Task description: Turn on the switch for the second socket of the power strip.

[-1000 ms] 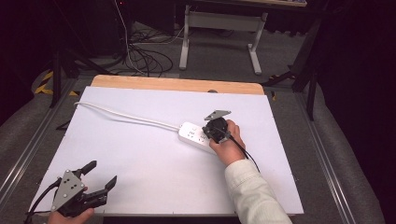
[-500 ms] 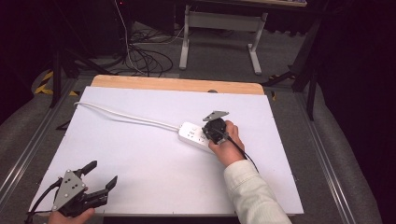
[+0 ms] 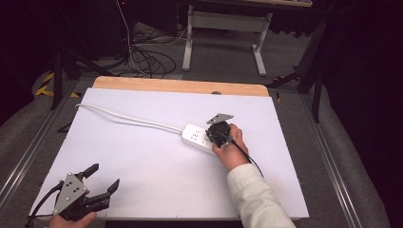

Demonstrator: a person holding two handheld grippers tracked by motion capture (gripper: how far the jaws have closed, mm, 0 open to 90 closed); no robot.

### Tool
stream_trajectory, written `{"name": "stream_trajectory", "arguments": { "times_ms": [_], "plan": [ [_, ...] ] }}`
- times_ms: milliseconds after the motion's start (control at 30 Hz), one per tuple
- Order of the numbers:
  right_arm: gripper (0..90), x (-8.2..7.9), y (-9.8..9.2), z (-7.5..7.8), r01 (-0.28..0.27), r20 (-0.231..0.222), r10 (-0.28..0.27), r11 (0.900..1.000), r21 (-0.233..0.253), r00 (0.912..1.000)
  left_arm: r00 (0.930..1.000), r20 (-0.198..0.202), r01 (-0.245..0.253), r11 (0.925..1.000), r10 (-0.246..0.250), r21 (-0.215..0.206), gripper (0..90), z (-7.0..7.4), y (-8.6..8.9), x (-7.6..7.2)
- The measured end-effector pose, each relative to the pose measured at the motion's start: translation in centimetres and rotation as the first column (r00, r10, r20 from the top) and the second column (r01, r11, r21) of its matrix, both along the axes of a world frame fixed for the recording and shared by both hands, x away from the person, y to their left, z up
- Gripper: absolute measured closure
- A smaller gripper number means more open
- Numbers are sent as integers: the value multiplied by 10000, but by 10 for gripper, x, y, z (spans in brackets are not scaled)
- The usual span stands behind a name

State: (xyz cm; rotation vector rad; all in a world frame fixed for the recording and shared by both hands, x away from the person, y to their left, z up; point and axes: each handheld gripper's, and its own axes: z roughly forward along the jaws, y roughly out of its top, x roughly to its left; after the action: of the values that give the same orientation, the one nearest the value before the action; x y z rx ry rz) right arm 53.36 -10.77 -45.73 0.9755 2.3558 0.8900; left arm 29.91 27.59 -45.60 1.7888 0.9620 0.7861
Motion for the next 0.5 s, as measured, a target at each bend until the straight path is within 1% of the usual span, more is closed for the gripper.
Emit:
{"name": "stream_trajectory", "arguments": {
  "times_ms": [167, 500],
  "plan": [
    [900, 0, -2, -1, 23, -79, -21, 9998, 212, 10000, 10000, 23, -14, 10000, 14, 37, 208, 0, 0, 0],
    [900, 0, -2, -2, 86, -13, -86, 9997, 225, 10000, 10000, 17, -18, 10000, 18, 38, 208, 0, 0, 1]
  ]
}}
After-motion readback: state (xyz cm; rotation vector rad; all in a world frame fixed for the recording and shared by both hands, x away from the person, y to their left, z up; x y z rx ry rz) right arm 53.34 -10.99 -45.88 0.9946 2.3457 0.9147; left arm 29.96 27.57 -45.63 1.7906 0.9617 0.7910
